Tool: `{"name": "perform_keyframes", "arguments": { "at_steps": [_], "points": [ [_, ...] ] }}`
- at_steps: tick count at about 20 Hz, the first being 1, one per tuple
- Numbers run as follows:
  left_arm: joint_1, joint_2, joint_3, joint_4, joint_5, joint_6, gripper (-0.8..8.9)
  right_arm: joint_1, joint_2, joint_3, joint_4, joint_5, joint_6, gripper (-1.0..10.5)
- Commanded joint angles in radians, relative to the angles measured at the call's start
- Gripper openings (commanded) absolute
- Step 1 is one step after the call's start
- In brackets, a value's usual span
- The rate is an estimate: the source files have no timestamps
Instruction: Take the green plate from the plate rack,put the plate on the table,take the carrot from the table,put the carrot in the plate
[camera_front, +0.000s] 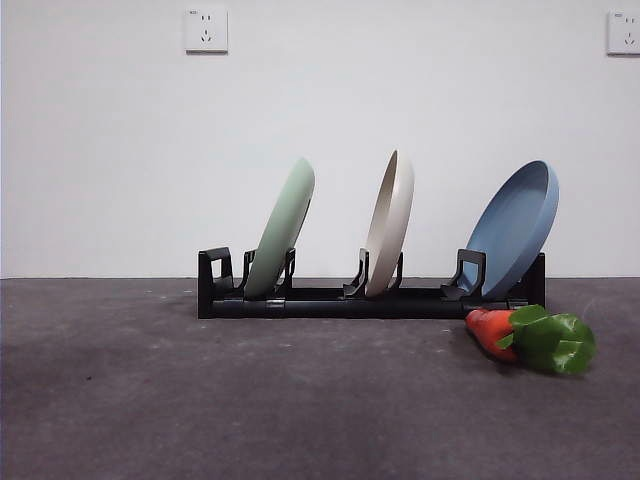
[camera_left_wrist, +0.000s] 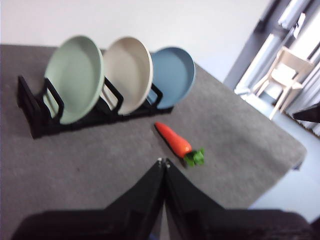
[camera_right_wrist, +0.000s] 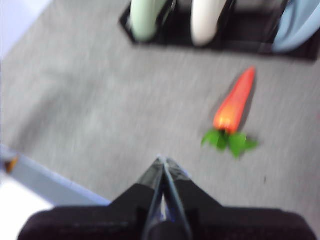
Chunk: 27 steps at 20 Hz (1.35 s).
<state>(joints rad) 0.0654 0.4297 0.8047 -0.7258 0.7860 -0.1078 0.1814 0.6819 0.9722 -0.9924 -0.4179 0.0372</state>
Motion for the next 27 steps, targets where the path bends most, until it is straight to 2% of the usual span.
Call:
{"name": "perform_keyframes", "arguments": {
  "at_steps": [1, 3, 4, 6, 7, 8, 15, 21, 27],
  "points": [
    [0.002, 0.033, 0.045, -0.086, 0.008, 0.098, -0.07, 0.004, 0.005, 0.002, -0.019, -0.002, -0.036, -0.1],
    [0.002, 0.048, 0.061, -0.102, 0.005, 0.099, 0.11, 0.004, 0.005, 0.002, -0.019, 0.0, -0.035, 0.1],
    [0.002, 0.052, 0.069, -0.102, 0.0, 0.077, 0.98, 0.004, 0.005, 0.002, -0.019, 0.001, -0.035, 0.5],
    [0.002, 0.054, 0.082, -0.103, -0.013, 0.046, 4.91, 0.004, 0.005, 0.002, -0.019, 0.001, -0.034, 3.9],
    [0.002, 0.056, 0.089, -0.103, -0.026, 0.046, 6.15, 0.004, 0.005, 0.002, -0.019, 0.001, -0.034, 6.0],
    [0.002, 0.058, 0.093, -0.103, -0.024, 0.046, 6.28, 0.004, 0.006, 0.002, -0.019, 0.001, -0.032, 6.9],
    [-0.008, 0.134, 0.153, -0.09, -0.026, 0.047, 6.28, 0.004, 0.006, 0.002, -0.019, 0.001, -0.032, 6.9],
    [-0.079, 0.311, 0.296, 0.016, -0.029, 0.047, 6.28, 0.004, 0.006, 0.002, -0.019, 0.005, -0.032, 6.9],
    [-0.243, 0.576, 0.428, 0.132, -0.196, 0.029, 6.28, 0.004, 0.006, 0.002, -0.019, 0.005, -0.032, 6.9]
  ]
}}
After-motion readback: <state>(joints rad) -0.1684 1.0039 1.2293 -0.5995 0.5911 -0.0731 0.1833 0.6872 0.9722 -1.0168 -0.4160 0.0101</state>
